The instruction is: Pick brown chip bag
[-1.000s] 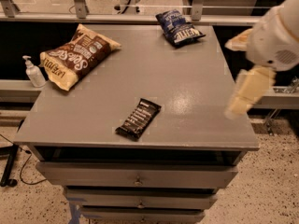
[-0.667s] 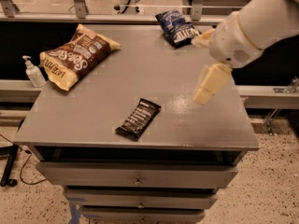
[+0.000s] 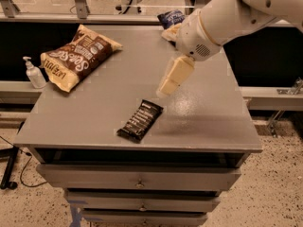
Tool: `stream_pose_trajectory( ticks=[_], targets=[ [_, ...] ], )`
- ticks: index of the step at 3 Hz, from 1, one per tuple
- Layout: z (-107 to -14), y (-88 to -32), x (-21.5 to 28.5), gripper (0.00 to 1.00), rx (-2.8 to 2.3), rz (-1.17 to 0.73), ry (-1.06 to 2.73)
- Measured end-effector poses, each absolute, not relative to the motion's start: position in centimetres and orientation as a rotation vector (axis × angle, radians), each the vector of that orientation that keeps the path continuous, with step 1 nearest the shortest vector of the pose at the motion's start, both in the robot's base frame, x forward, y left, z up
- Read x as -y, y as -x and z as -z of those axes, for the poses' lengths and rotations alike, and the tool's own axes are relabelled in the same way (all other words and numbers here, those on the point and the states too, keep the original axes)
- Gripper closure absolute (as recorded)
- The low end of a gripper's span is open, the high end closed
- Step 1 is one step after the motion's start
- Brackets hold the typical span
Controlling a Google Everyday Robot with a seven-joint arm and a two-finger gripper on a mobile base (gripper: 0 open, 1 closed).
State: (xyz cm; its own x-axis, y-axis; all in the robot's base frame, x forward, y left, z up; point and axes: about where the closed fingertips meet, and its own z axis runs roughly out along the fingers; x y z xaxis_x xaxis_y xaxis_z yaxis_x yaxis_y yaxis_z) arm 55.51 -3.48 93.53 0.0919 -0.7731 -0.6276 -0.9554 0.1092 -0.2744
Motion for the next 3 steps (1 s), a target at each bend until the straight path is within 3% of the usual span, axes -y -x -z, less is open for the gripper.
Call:
stream_pose_trajectory(
  ticks=[1,3],
  targets=[
    [-93.3,-56.4,3.1,0.00,-1.703,-0.340,1.635],
    [-90.8,-65.2,-2.6,0.00,-1.642,-0.438,1.525]
  ],
)
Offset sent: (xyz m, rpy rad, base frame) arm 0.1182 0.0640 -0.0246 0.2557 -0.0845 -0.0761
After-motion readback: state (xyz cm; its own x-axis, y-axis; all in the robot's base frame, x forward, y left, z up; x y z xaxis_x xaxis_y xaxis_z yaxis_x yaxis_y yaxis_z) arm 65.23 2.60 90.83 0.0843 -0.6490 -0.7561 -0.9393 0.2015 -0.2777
